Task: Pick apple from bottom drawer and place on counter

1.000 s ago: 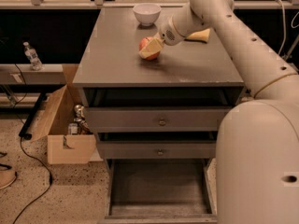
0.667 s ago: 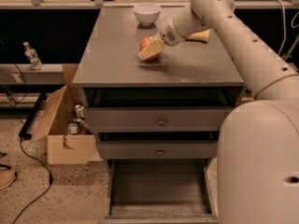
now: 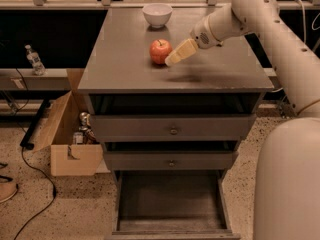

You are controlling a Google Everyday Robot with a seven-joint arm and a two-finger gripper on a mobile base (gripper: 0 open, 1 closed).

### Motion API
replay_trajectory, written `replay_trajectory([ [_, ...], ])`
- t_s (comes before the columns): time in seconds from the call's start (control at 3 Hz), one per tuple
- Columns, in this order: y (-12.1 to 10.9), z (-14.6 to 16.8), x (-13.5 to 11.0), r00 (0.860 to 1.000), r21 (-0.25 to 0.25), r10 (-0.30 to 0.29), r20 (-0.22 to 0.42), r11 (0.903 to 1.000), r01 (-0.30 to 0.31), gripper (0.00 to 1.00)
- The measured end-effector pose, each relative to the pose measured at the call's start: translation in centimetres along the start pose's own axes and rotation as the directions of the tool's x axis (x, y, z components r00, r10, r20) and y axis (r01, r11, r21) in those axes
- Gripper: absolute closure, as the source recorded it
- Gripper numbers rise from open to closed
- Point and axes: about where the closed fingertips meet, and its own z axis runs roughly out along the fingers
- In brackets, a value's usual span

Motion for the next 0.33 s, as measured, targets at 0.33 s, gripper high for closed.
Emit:
replay_trajectory([
  [0.33, -1.28, -4.24, 1.95, 0.999, 0.054, 0.016, 0.042, 0.9984, -0.019, 0.00],
])
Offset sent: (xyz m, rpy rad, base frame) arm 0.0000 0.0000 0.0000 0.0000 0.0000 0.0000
